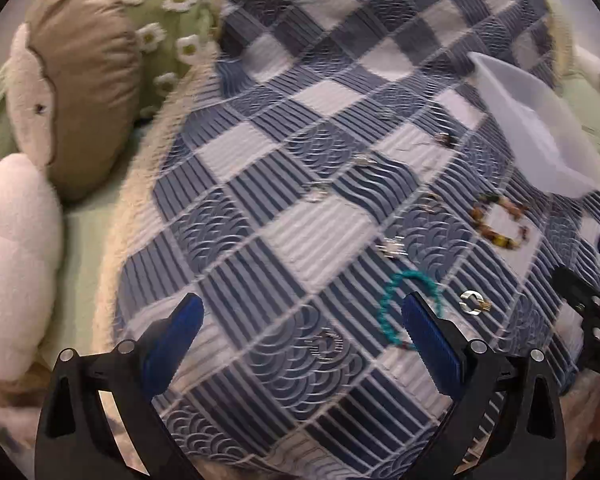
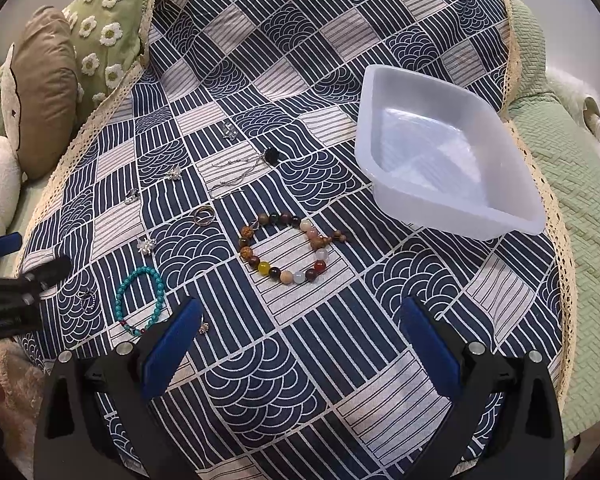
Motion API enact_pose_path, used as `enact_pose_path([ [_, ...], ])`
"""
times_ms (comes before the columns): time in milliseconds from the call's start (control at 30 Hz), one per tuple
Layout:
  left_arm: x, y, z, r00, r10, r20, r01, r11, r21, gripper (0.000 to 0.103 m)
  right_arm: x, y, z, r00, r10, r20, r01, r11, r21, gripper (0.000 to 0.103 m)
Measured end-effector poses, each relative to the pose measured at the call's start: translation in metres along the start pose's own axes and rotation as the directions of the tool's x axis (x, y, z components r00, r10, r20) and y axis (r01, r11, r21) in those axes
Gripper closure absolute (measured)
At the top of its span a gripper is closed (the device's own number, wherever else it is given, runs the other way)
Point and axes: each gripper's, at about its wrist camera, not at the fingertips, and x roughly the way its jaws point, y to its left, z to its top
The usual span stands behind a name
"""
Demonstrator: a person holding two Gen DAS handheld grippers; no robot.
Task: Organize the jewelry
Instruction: 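Move both tools toward the jewelry scattered on the patterned cloth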
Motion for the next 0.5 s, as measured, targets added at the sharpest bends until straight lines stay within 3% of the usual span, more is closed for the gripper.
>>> enact_pose_path([
  [67, -0.002, 0.002, -0.002, 0.999, -0.040, 0.001, 0.040, 0.999, -0.009, 0.008, 0.000, 0.000, 0.000, 1.000, -0.005, 0.003, 0.005, 1.000, -0.003, 0.005],
  [200, -0.005, -0.005, 0.001, 0.999, 0.035, 0.027, -0.036, 0.999, 0.018, 0.008, 0.000, 0.001, -0.001, 1.000, -0.001, 0.001, 0.001, 1.000, -0.001, 0.005],
  [300, -0.010, -0.008, 0.003, 0.999, 0.001, 0.042, -0.002, 1.000, 0.018, 0.008, 0.000, 0.000, -0.001, 1.000, -0.002, 0.002, 0.002, 1.000, -0.001, 0.005],
  [500, -0.010, -0.017, 0.006, 0.999, 0.024, 0.045, -0.026, 0.999, 0.036, 0.008, 0.000, 0.000, -0.001, 1.000, -0.001, 0.003, 0.001, 1.000, -0.004, 0.005],
])
